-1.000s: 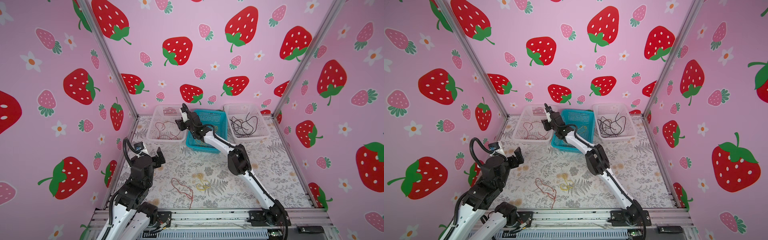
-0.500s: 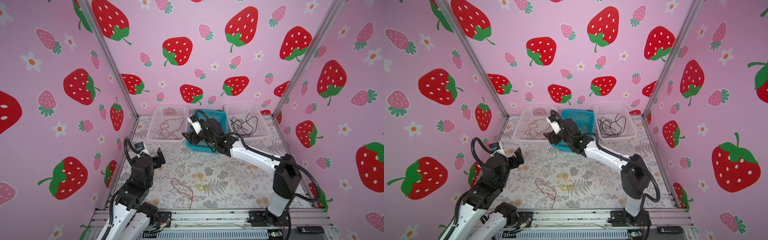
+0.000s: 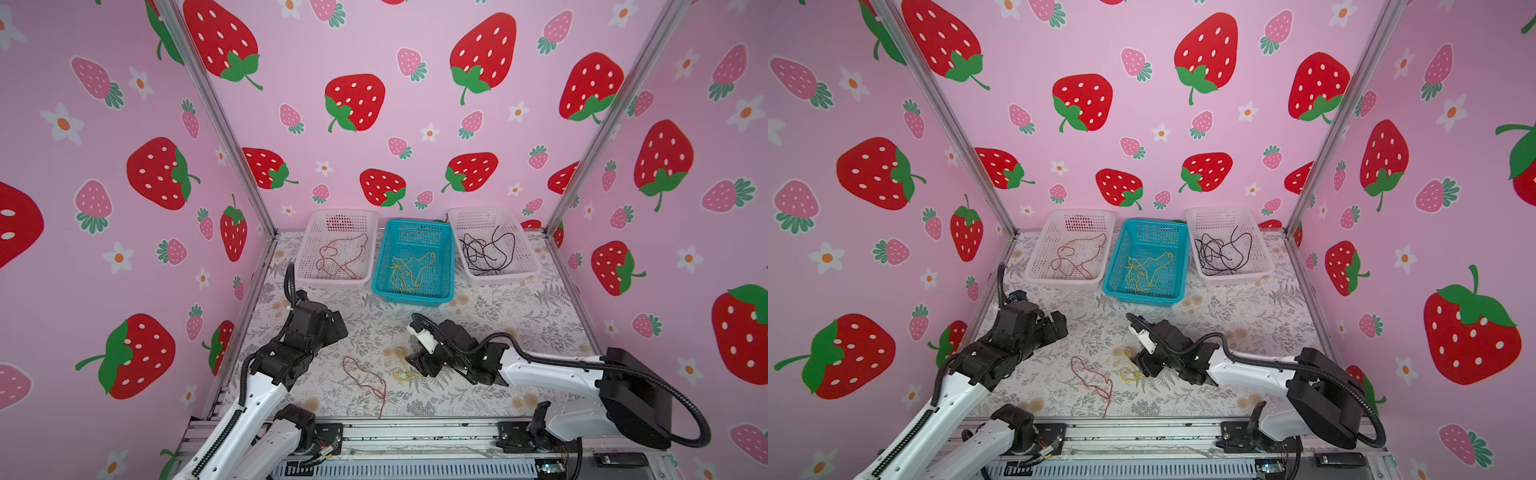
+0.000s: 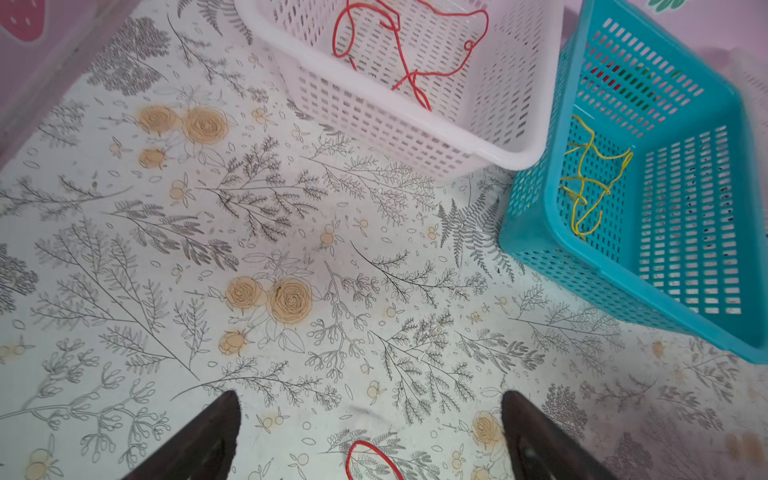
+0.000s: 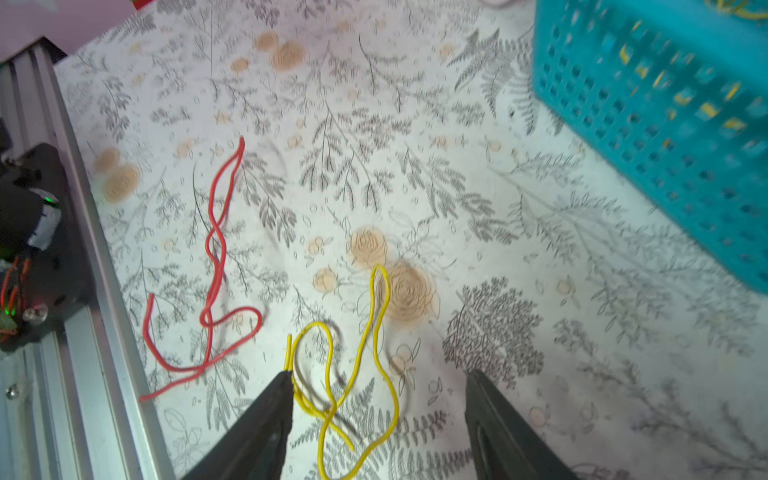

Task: Untangle the cables
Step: 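Grasp loose yellow wires with right gripper while left gripper reaches for red wire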

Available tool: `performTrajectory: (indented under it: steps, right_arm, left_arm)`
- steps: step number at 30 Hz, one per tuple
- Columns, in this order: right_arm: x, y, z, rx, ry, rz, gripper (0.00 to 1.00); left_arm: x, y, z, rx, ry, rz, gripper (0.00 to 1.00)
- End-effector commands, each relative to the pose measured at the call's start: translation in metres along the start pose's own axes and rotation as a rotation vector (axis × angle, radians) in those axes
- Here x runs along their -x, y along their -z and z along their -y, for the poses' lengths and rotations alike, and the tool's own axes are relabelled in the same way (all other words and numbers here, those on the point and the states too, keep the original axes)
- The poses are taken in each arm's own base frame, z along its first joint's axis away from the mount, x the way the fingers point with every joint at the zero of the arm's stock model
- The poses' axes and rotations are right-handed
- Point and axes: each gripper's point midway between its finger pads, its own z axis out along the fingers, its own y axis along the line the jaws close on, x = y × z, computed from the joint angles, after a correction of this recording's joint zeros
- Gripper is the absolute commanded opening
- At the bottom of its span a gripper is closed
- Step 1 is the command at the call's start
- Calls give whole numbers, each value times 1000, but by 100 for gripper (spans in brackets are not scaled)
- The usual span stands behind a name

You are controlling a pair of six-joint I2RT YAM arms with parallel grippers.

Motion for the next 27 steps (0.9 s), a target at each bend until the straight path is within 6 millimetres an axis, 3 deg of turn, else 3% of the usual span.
performTrajectory:
  steps: [1,12,27]
  right_arm:
    - [-4,-5,-8,-1,-12,6,67]
    - [-24,-26,-9,-39,43,-83,62]
    - [-52,-36,-13,-19,63,-193,23]
  left_arm:
    - [-19,-5,-3,-6,95,-70,99]
    - [-55,-24,-5,-15,140,-191,97]
    - [-100,-47,-2,13,108,-331,93]
